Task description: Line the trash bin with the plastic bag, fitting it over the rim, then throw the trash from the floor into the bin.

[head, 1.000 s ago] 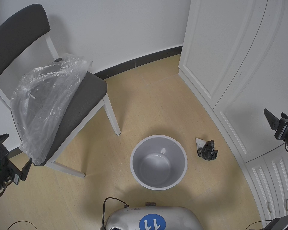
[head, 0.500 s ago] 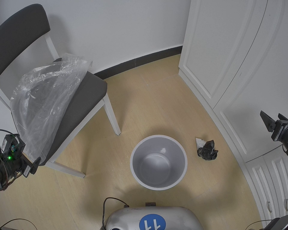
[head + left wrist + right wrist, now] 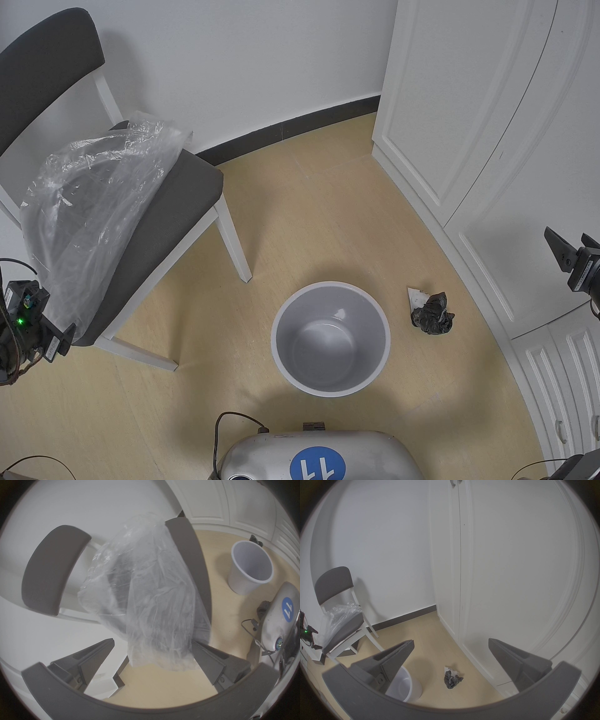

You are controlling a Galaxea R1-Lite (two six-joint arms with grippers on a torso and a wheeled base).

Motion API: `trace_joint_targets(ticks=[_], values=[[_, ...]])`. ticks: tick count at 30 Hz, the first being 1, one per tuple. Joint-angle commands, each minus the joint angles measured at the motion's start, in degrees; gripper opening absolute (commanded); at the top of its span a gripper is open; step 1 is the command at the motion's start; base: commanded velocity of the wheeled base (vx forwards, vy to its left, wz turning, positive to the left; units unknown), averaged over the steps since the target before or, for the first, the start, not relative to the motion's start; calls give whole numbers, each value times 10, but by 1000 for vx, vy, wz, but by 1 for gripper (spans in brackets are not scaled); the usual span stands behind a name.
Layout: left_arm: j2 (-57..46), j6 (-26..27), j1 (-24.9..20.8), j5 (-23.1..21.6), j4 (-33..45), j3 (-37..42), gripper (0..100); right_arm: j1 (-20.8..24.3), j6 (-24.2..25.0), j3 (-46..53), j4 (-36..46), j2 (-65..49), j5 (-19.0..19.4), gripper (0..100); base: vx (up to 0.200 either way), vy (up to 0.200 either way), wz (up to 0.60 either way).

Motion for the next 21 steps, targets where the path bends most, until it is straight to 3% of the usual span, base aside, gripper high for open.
trace_joint_targets(ticks=[1,6,9,13,21], values=[[-34,1,48,-3,-1,0,100,1,0,-2,-2,-7,0,100,0,0,0],[-67,-3,86,-10,-2,-12,100,1,0,-3,-2,-11,0,100,0,0,0],[-81,-30,106,-45,-9,-23,100,1,0,-3,-2,-13,0,100,0,0,0],[-88,-81,107,-78,-13,-27,100,1,0,-3,-1,-19,0,100,0,0,0],[-66,-116,90,-81,-30,-40,100,3,-1,-3,-1,-19,1,100,0,0,0]])
